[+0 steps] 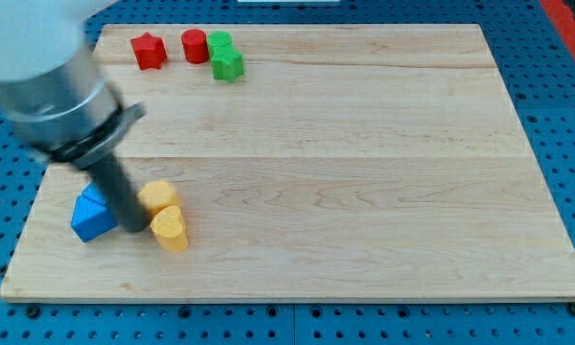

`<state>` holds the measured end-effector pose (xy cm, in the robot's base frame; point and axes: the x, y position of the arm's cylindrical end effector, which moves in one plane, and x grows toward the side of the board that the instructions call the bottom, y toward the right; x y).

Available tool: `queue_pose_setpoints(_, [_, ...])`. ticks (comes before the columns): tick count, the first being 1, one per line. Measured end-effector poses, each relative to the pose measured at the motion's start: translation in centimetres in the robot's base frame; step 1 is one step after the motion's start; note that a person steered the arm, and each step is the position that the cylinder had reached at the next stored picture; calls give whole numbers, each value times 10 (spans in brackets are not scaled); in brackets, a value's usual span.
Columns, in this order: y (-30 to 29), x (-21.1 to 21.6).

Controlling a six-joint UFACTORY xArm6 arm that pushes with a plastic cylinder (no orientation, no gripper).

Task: Move the yellow heart to the right of the yellow hexagon

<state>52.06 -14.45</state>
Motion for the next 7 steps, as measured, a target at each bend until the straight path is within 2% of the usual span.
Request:
queue_pose_setpoints(1, [56,-4])
queue_pose_setpoints(2, [68,-60])
queue_pose_setpoints(4, [82,-24])
queue_pose_setpoints(5, [52,-16])
queue_pose_setpoints(6, [12,10])
queue_pose_setpoints(7, [14,73])
